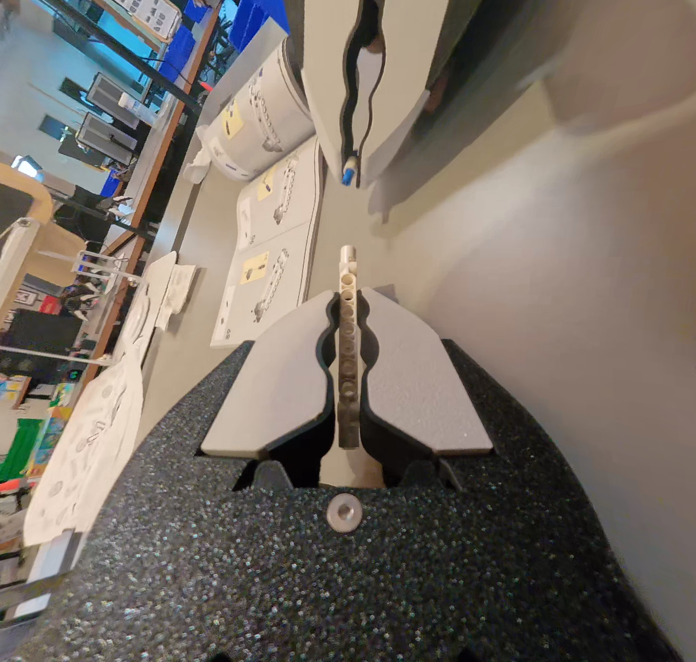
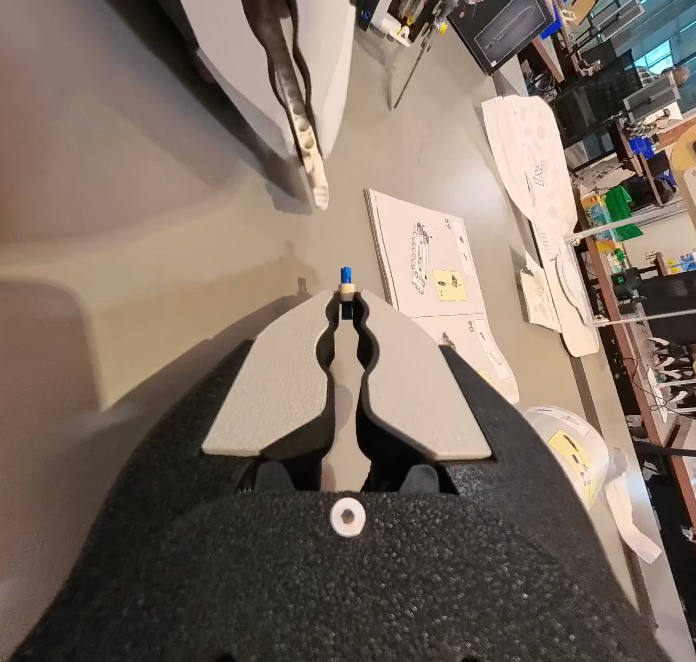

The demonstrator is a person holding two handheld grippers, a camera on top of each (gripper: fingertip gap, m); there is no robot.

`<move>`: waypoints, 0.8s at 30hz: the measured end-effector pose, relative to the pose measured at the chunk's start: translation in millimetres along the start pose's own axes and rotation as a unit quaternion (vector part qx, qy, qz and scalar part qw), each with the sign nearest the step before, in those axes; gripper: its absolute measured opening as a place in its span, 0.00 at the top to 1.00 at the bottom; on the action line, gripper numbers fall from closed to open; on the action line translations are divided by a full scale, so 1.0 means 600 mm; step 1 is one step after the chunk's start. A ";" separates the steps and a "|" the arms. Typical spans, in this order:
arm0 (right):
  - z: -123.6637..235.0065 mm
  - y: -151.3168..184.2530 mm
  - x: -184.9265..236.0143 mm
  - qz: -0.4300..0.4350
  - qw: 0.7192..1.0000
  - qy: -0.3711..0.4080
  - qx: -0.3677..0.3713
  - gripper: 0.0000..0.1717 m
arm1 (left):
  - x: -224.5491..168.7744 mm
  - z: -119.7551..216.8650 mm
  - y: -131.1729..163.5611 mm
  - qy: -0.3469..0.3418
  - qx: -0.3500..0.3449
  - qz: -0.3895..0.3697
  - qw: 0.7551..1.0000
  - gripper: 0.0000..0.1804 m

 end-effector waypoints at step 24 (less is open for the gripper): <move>-0.016 -0.011 0.006 -0.126 0.989 -0.079 0.017 0.89 | 0.062 0.006 -0.050 0.229 -0.139 0.559 0.784 0.95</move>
Point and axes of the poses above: each gripper's, where its closed fingertips meet, z back along the fingers, y out of its underside, x = y × z across the jaws, the point moved 2 cm from there along z, back along the fingers, and after that the axes turned 3 degrees about x, right-handed, at the moved point
